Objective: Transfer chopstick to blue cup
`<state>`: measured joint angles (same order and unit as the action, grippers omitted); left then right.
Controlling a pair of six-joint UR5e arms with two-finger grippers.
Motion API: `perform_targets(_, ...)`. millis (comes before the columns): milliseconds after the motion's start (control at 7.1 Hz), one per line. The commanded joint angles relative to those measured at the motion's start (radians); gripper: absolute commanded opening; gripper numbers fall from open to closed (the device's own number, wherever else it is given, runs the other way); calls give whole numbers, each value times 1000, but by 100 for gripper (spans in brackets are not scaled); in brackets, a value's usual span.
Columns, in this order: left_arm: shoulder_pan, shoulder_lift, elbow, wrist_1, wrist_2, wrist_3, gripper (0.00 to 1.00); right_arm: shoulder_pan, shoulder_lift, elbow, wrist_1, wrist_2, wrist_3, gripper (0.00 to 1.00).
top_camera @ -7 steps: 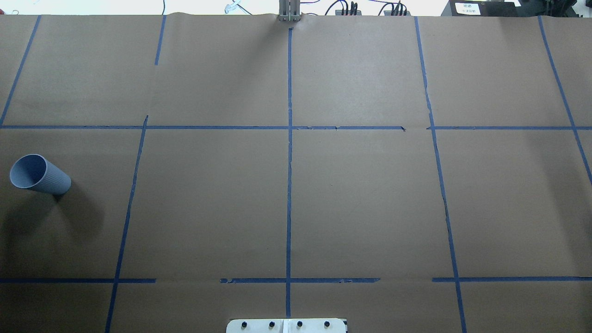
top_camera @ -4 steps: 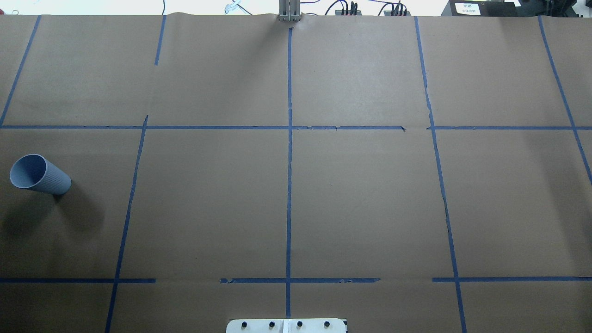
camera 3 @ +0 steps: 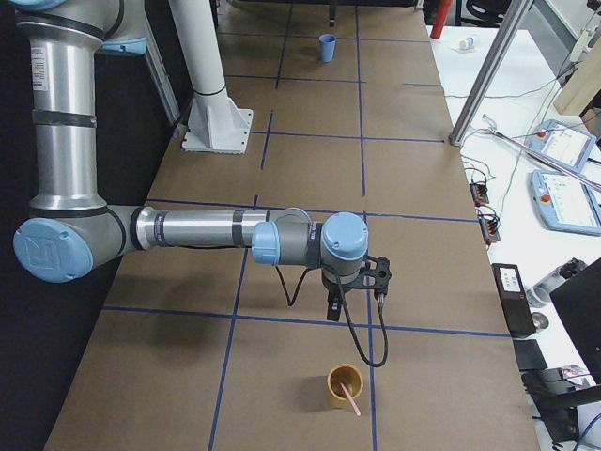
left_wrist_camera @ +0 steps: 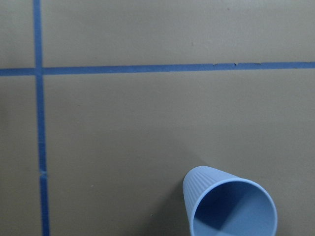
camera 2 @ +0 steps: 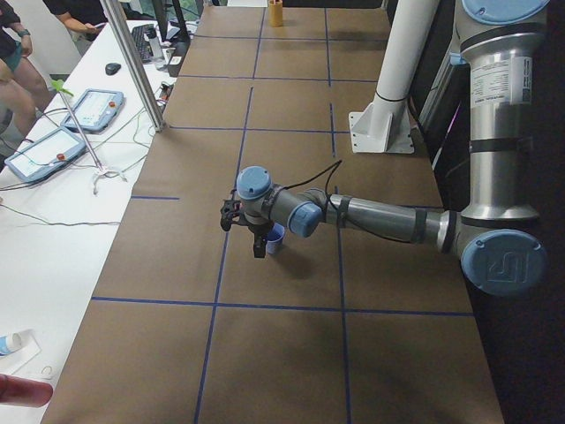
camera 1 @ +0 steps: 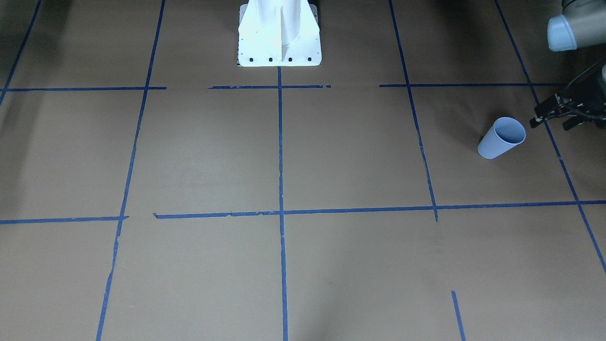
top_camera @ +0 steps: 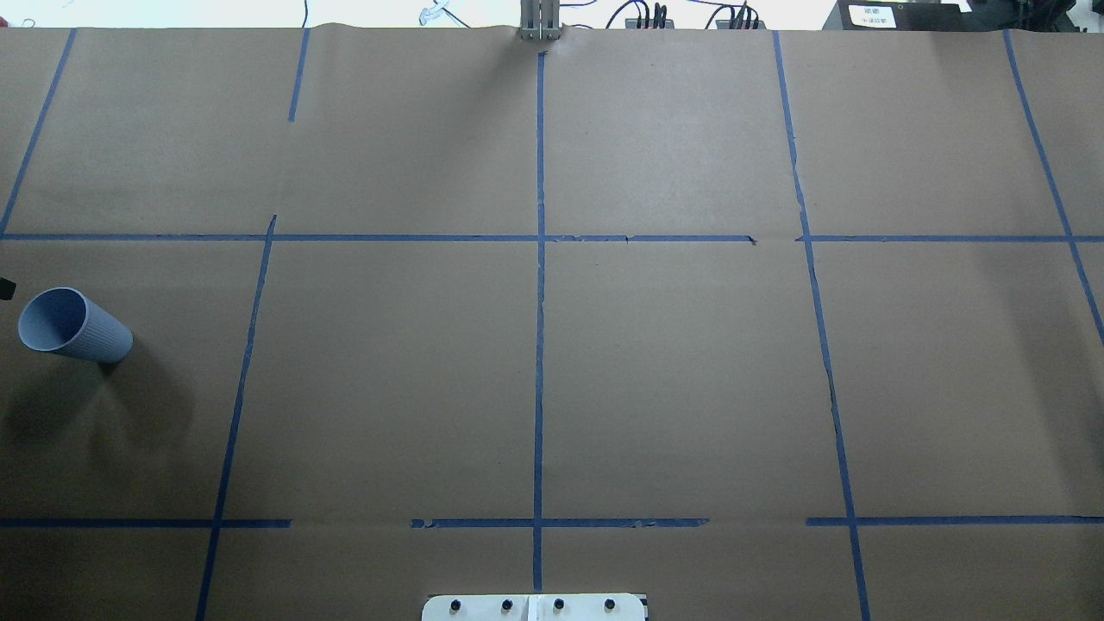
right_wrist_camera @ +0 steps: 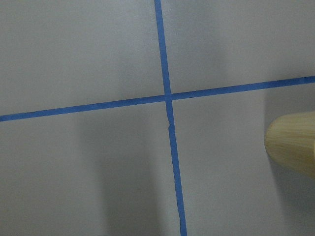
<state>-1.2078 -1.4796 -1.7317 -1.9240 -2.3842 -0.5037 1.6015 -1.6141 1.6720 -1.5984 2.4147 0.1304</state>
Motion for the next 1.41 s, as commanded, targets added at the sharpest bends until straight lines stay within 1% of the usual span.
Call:
perform_targets(0, 46, -7, 44, -47, 0, -36, 100, 0, 0, 0, 0, 0, -2, 100)
perform_targets(282, 102, -8, 44, -47, 2, -55, 100, 0, 0, -5, 0, 0, -5, 100)
perform_targets(423, 115, -10, 47, -46, 2, -55, 97, 0, 0, -5, 0, 0, -2, 100)
perform_targets(563, 116, -13, 47, -44, 3, -59, 81, 0, 0, -6, 0, -2, 0, 100)
perform_targets(704, 116, -18, 47, -44, 4, -91, 51, 0, 3, -6, 0, -2, 3, 100)
perform_targets(845, 116, -25, 47, -43, 17, -96, 27, 0, 2, -6, 0, -2, 3, 100)
perform_targets(986, 116, -25, 46, -43, 23, -102, 7, 0, 3, -6, 0, 0, 3, 100)
perform_targets(1127, 116, -27, 38, -41, 25, -102, 4, 0, 0, -5, 0, 0, 14, 100)
perform_targets(1268, 109, -27, 8, -32, 17, -104, 0, 0, 2, 2, 0, 1, 30, 100)
